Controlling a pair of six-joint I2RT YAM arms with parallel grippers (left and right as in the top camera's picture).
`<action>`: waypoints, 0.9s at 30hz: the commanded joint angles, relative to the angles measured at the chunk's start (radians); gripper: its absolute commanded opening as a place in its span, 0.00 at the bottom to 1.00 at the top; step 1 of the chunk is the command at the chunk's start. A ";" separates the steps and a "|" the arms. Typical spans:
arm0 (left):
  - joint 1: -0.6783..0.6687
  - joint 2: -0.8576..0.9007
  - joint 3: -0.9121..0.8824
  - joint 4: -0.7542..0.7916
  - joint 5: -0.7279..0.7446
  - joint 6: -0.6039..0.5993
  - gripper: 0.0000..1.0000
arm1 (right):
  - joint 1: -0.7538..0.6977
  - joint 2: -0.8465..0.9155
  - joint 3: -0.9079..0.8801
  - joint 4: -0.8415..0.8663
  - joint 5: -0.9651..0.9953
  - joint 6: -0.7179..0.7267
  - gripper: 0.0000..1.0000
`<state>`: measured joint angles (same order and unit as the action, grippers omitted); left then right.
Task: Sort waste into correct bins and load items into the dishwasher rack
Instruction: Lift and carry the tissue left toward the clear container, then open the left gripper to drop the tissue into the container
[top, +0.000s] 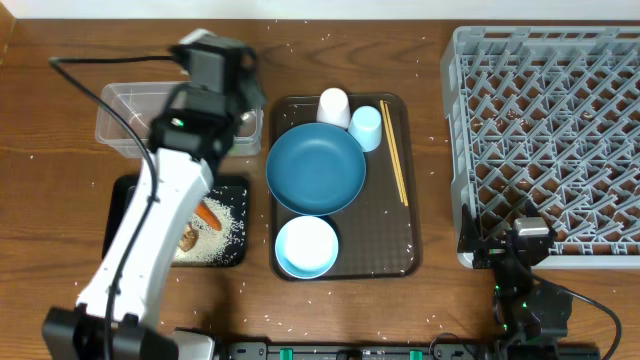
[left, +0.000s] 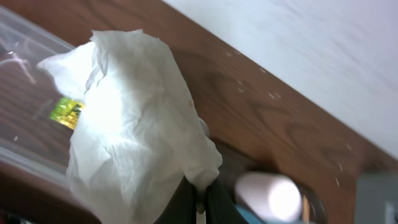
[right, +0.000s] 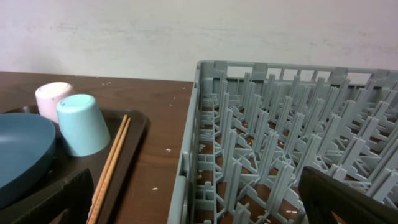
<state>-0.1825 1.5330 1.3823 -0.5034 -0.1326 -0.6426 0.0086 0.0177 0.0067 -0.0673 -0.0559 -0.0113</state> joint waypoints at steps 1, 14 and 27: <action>0.095 0.070 0.011 0.027 0.103 -0.027 0.06 | -0.008 -0.003 -0.001 -0.003 -0.001 -0.002 0.99; 0.220 0.180 0.011 0.055 0.127 -0.029 0.85 | -0.008 -0.003 -0.001 -0.003 -0.001 -0.002 0.99; 0.220 0.006 0.011 -0.174 0.308 -0.024 0.98 | -0.008 -0.003 -0.001 -0.003 -0.001 -0.002 0.99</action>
<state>0.0372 1.6341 1.3823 -0.6247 0.1181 -0.6762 0.0086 0.0177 0.0067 -0.0666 -0.0559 -0.0113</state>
